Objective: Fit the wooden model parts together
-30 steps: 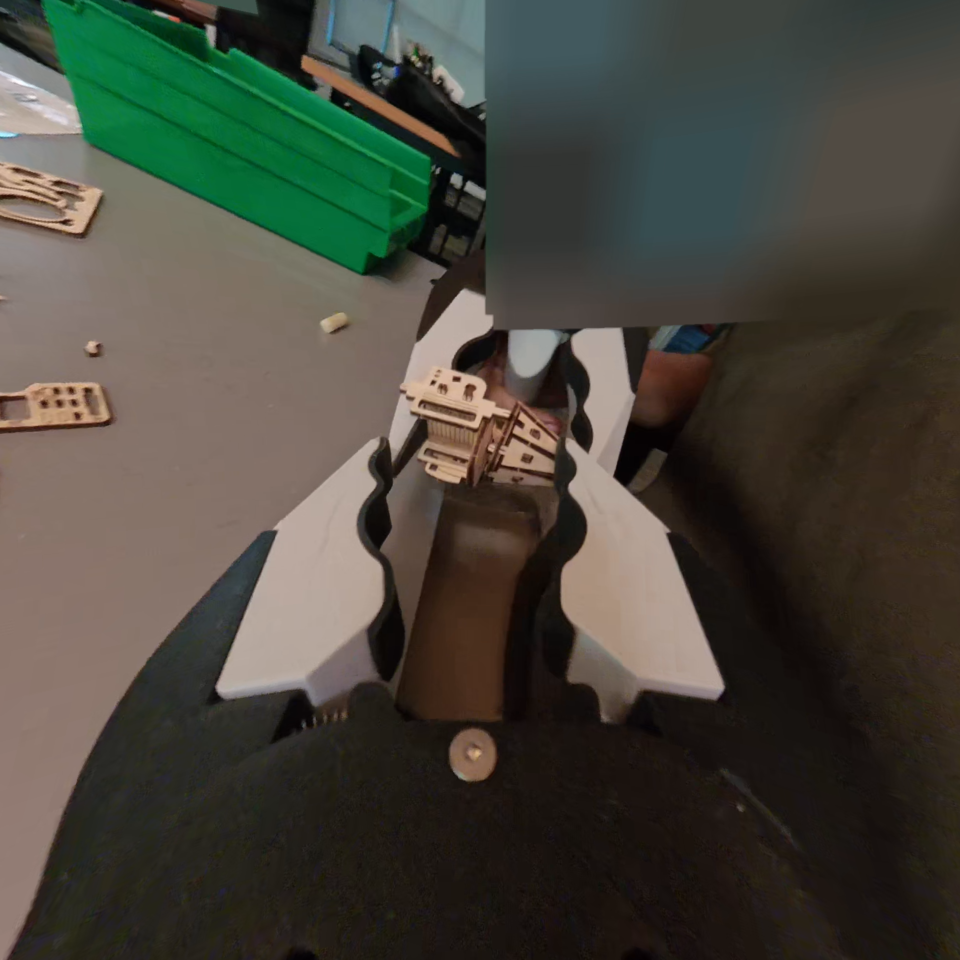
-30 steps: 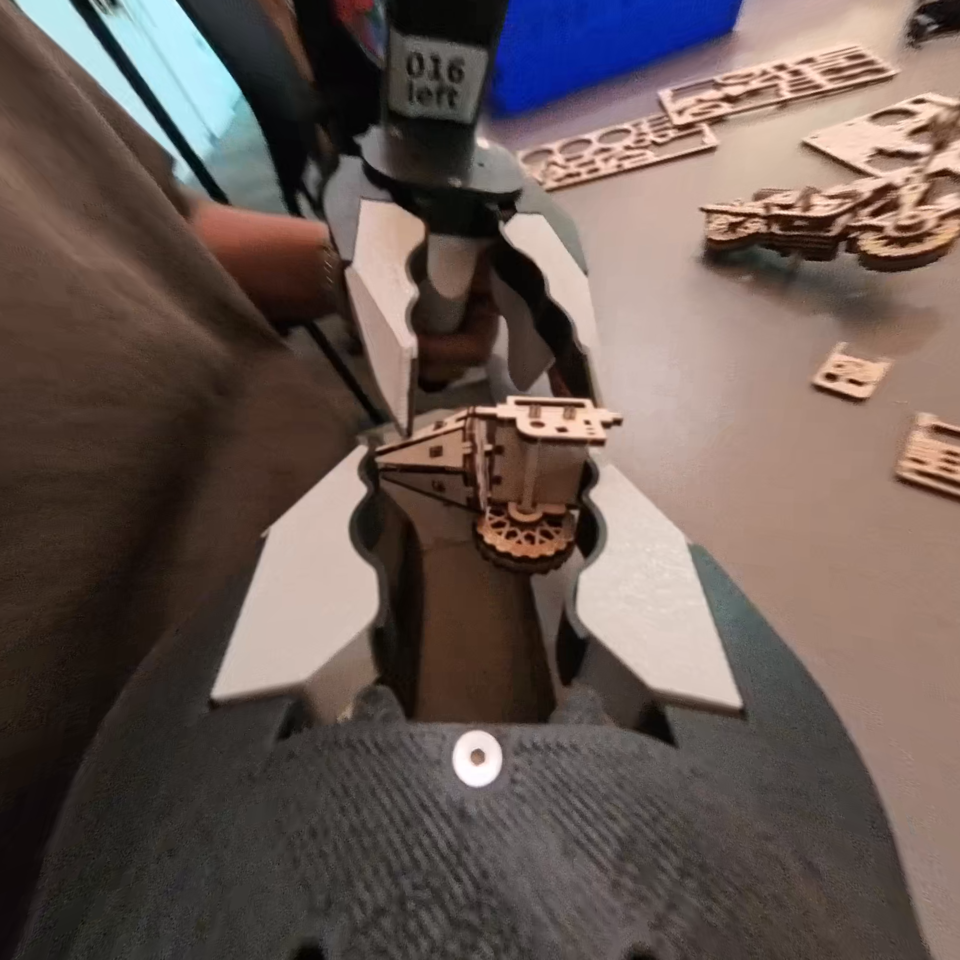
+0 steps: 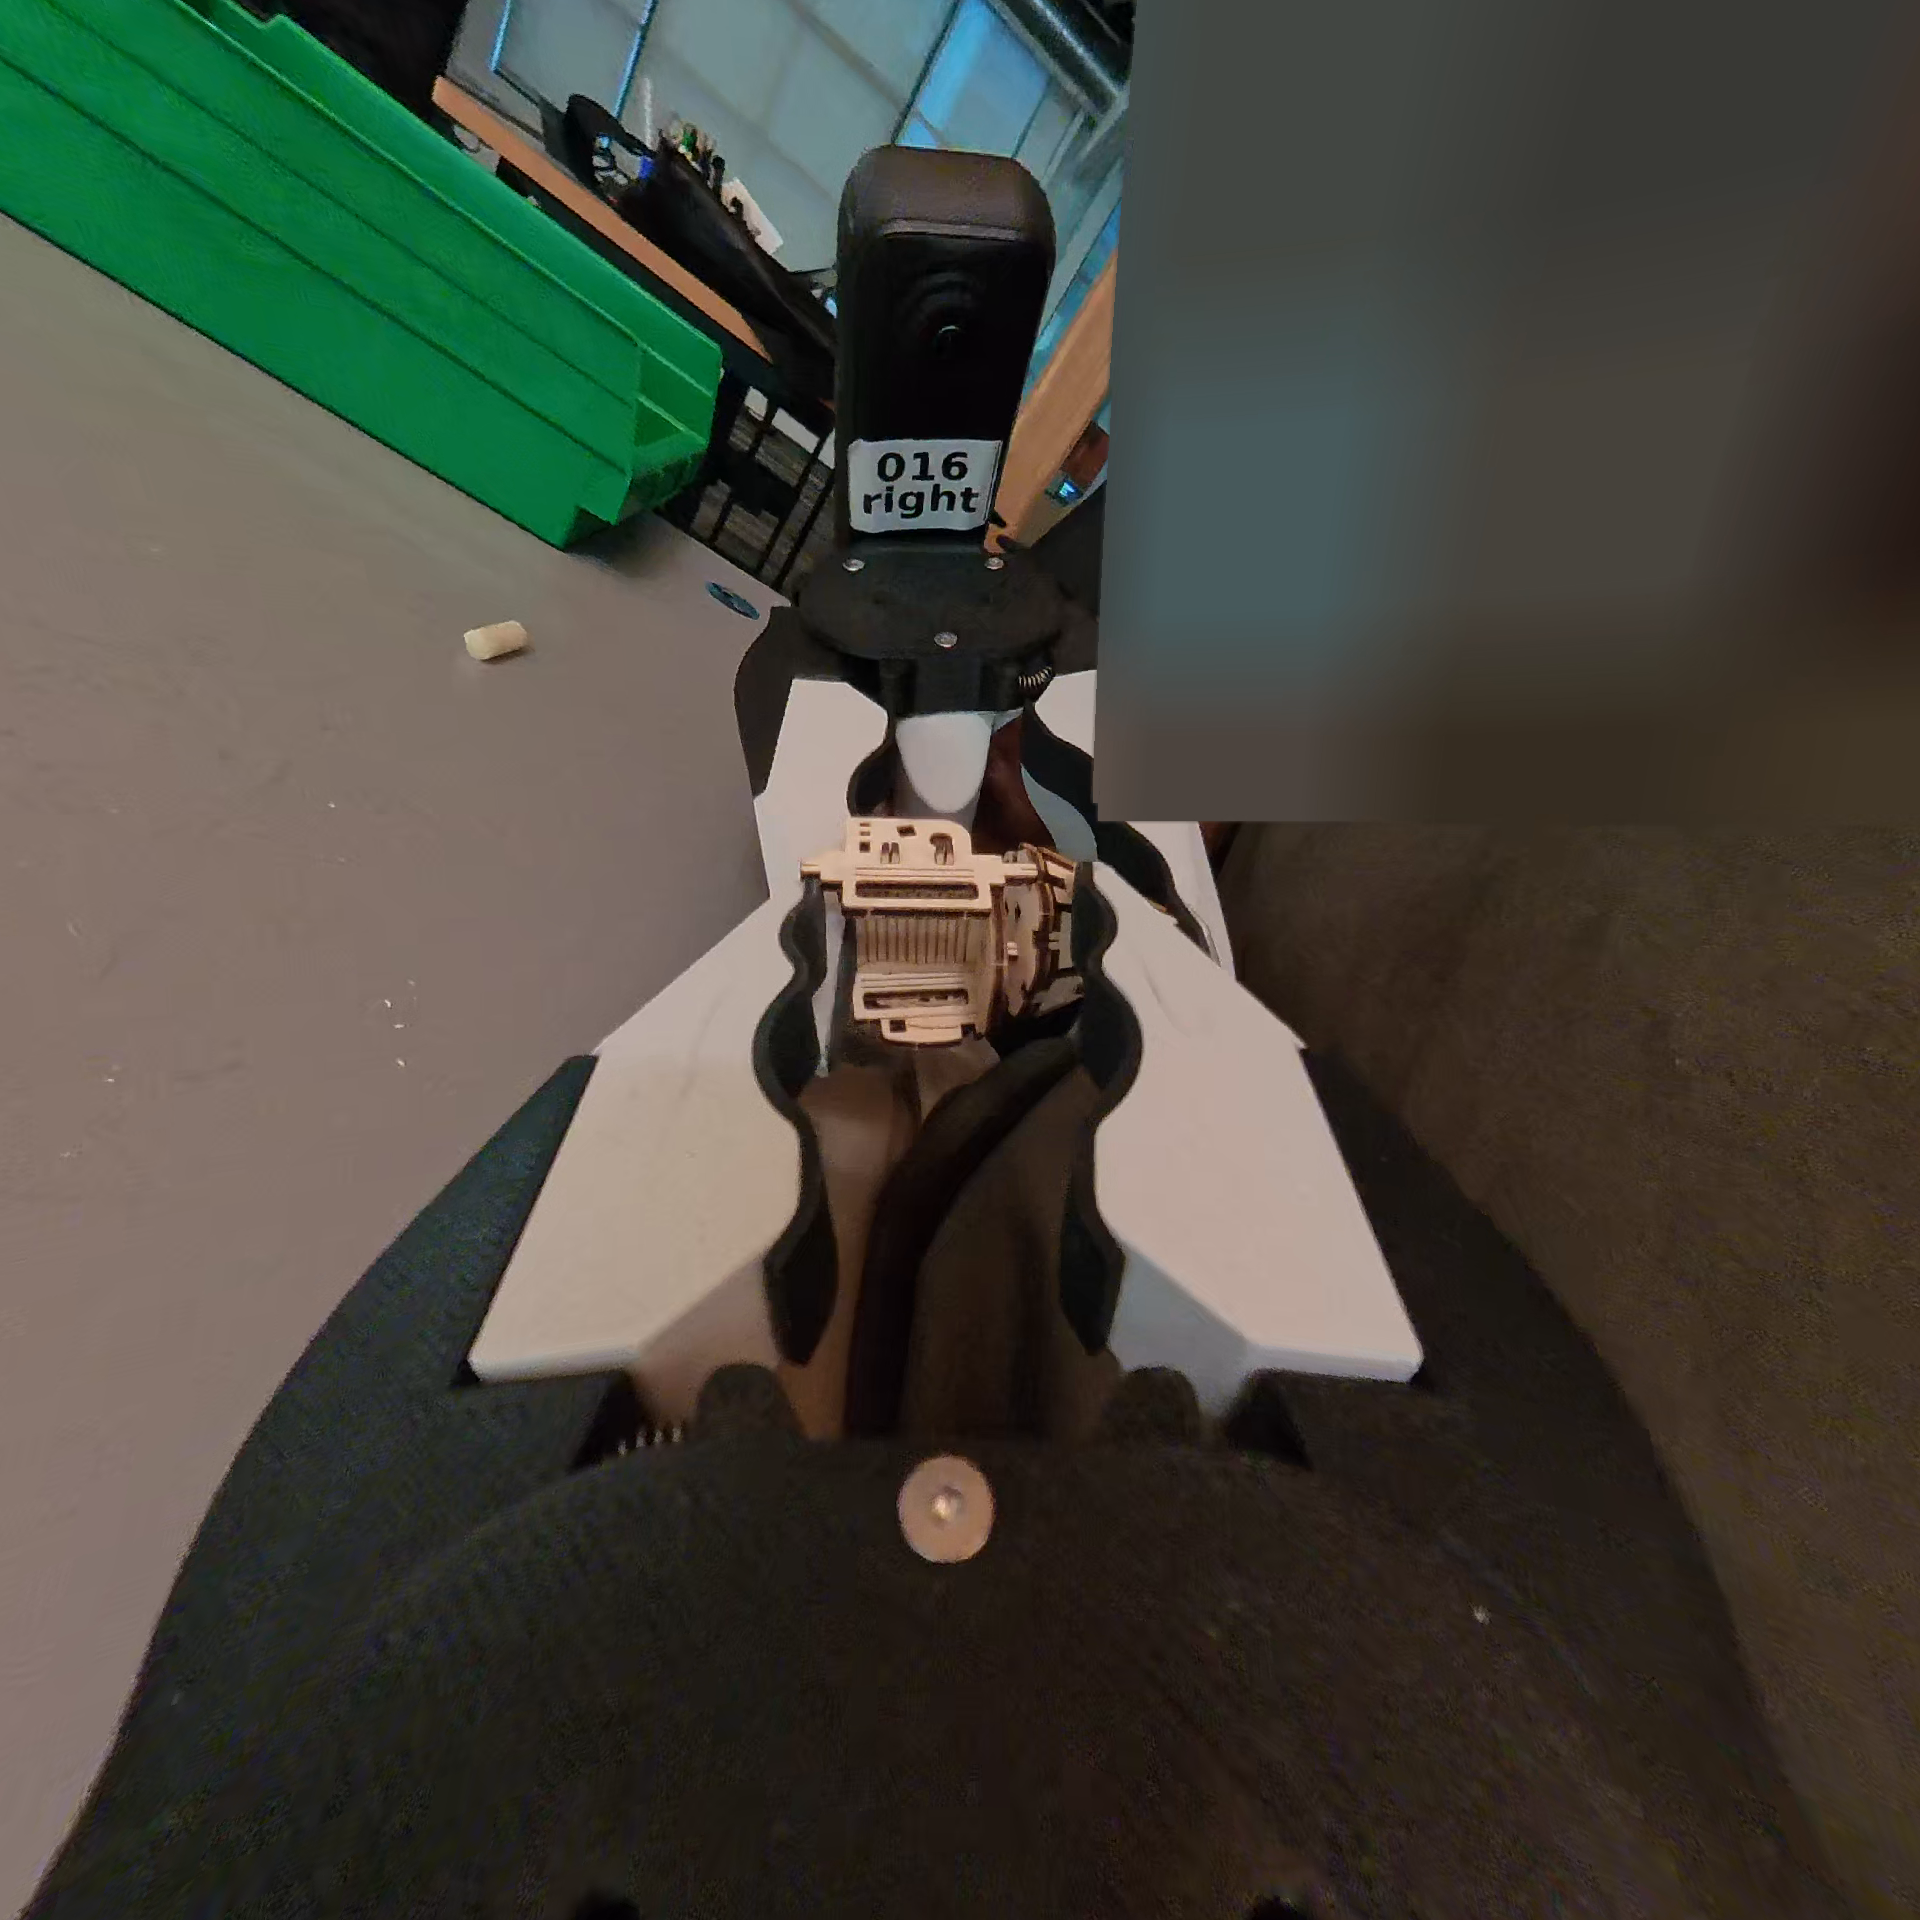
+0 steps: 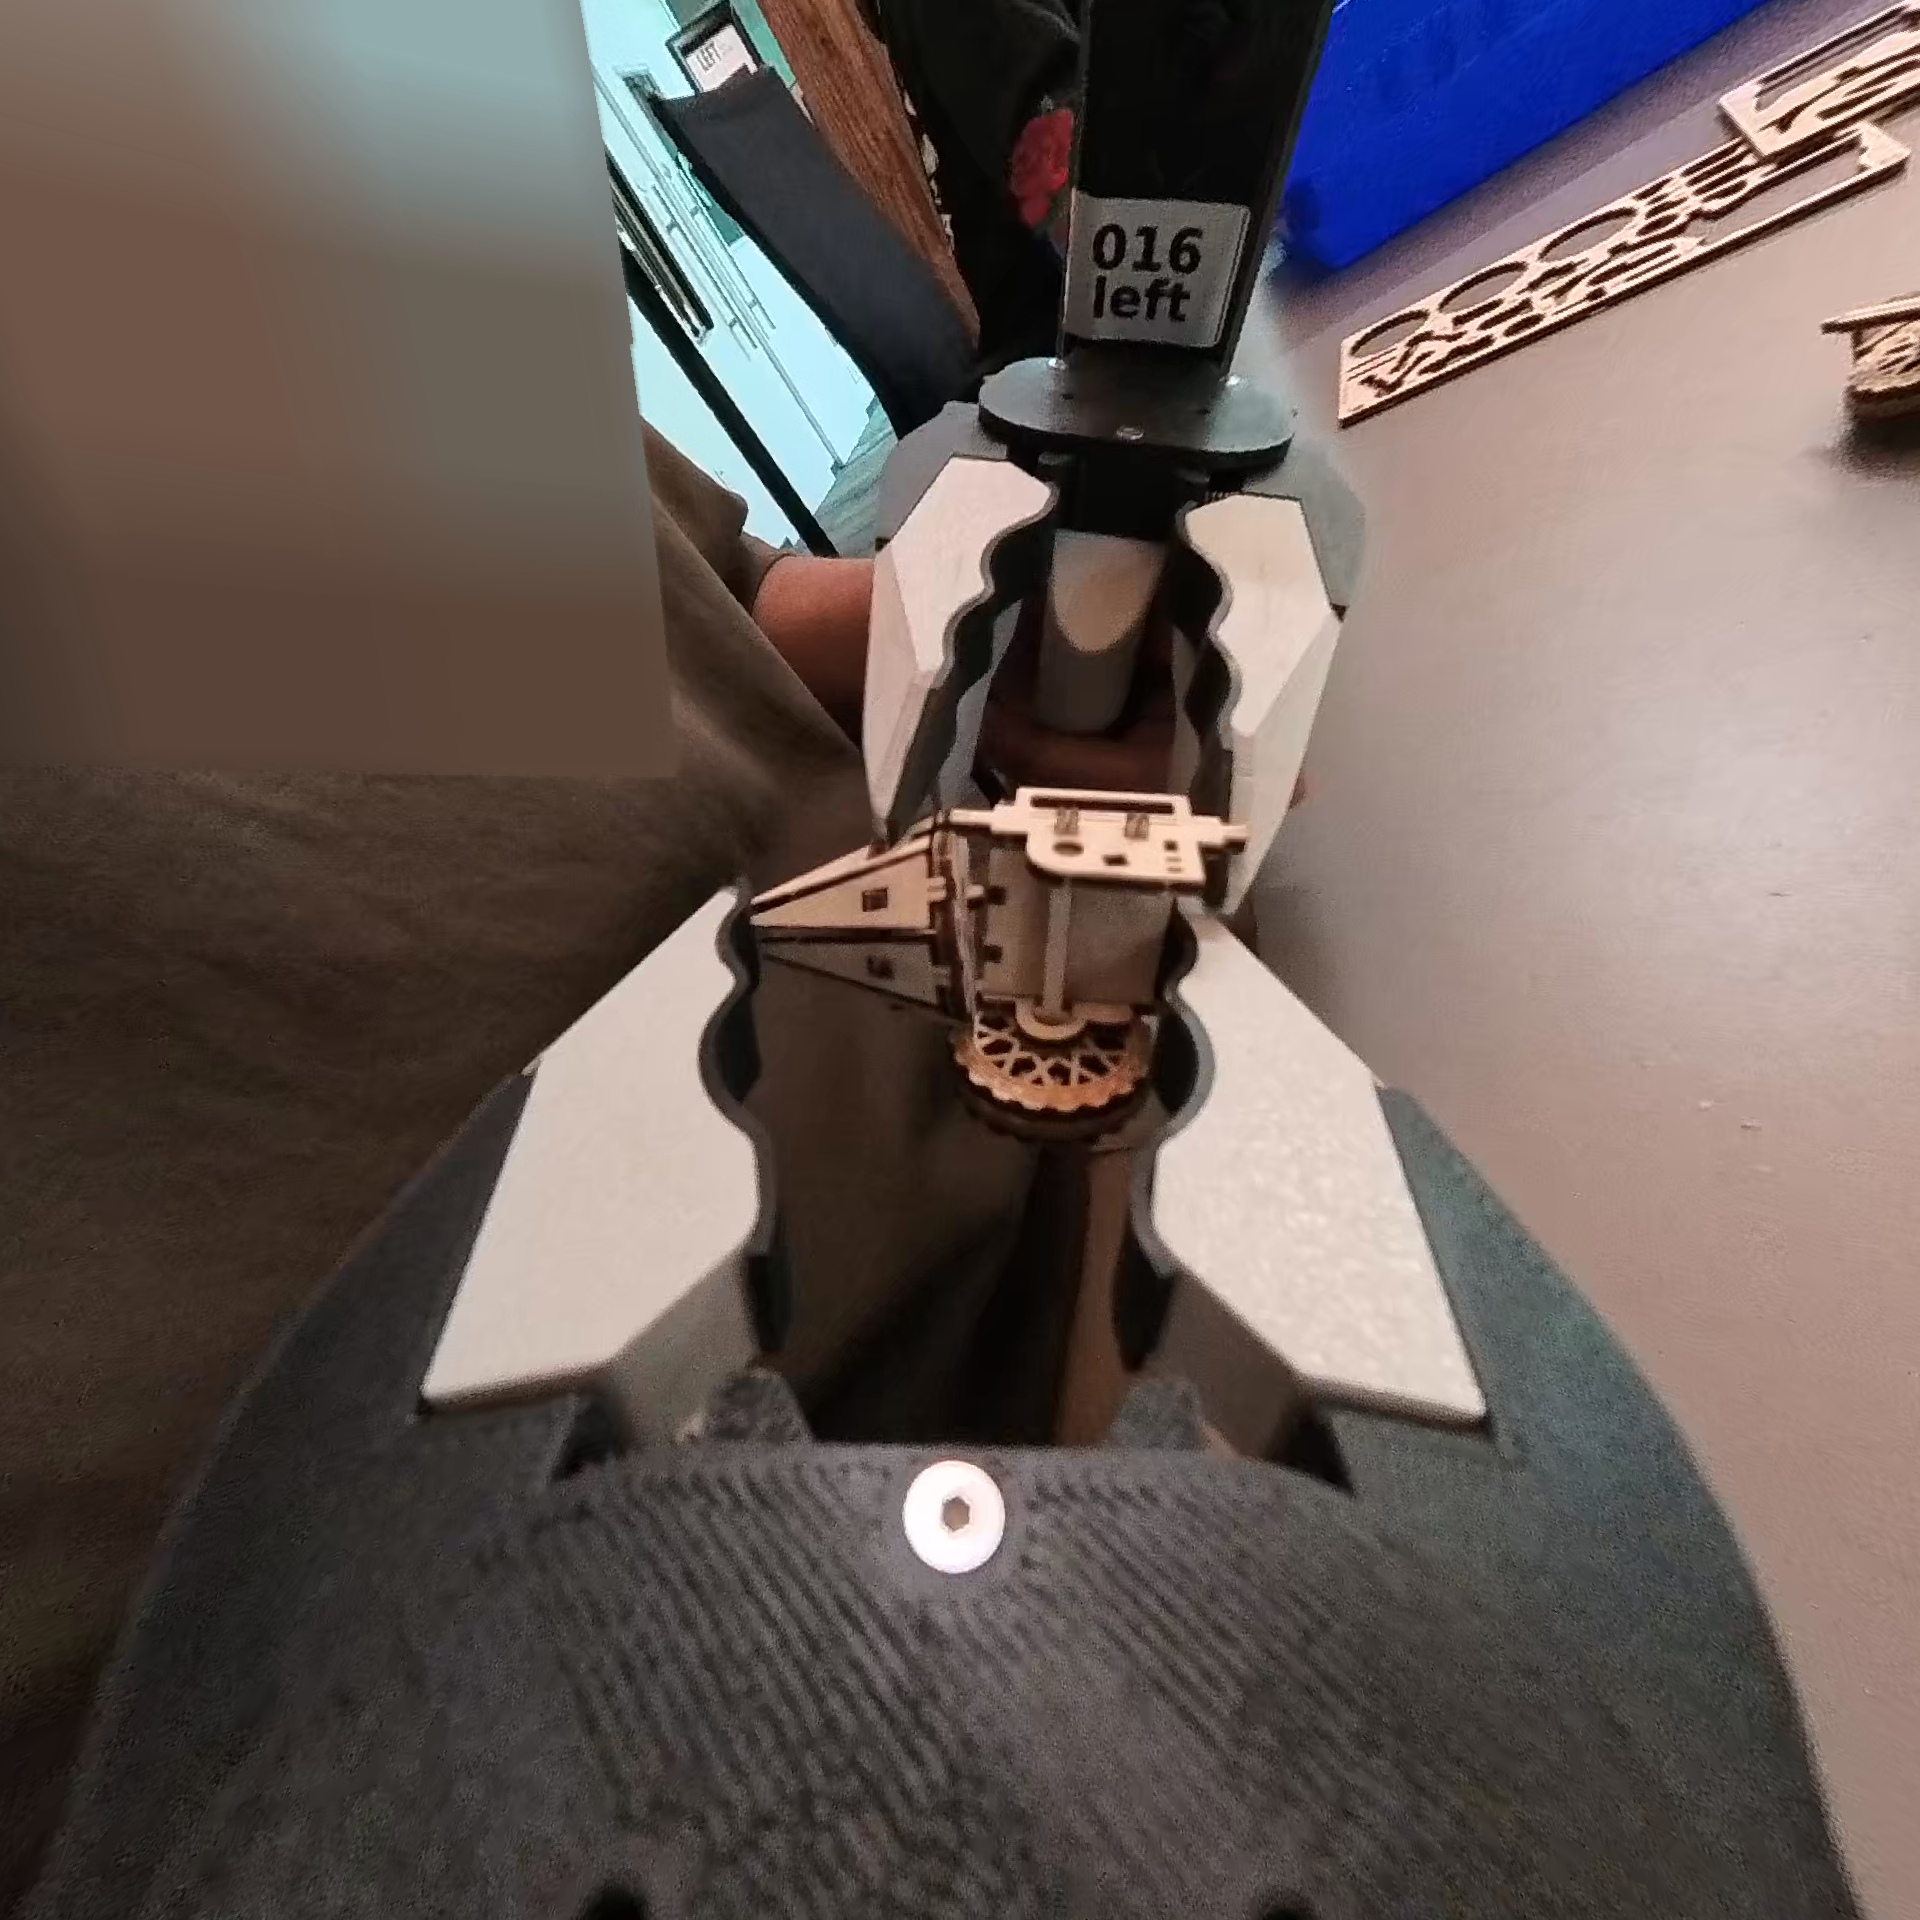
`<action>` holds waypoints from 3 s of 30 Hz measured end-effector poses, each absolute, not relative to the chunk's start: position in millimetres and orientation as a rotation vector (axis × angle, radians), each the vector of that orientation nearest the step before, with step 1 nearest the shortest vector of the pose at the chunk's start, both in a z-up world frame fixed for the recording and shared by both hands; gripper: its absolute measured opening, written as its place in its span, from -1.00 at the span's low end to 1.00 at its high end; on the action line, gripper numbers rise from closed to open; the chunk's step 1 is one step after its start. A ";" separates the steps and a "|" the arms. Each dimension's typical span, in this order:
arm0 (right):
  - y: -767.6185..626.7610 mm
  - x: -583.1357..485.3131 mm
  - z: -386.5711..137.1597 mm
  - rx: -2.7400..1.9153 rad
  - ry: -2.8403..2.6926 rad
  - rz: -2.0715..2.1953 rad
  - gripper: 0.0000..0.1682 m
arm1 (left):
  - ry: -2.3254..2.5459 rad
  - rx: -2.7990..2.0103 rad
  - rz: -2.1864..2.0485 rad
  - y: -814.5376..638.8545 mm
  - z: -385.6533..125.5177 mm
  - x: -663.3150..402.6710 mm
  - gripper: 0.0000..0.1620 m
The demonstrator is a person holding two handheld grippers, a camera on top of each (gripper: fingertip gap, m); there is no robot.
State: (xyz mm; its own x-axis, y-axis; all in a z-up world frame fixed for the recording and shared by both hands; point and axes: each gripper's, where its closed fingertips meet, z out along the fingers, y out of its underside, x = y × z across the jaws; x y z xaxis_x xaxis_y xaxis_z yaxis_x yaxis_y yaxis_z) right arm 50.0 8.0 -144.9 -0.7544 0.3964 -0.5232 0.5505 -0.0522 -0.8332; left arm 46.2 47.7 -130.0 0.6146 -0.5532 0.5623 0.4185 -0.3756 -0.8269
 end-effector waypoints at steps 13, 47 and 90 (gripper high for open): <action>6.8 51.2 -137.3 1.034 1.961 -1.960 -0.09 | 0.140 -1.657 -0.978 46.4 -128.3 45.8 -0.43; 35.3 25.9 -121.0 1.231 1.093 -1.997 -0.11 | 0.440 -1.647 -0.149 55.6 -121.6 48.2 -0.19; 26.7 28.0 -137.3 1.293 1.191 -1.886 -0.11 | 0.401 -1.712 -0.171 60.0 -133.3 41.4 -0.62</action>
State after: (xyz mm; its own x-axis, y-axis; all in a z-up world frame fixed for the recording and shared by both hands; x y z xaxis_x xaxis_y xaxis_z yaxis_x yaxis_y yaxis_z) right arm 28.0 26.7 -137.3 -0.3810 0.0365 -0.9238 0.8185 -0.4514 -0.3554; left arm 41.4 60.0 -133.3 0.9272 -0.3579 -0.1104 -0.1678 -0.1334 -0.9768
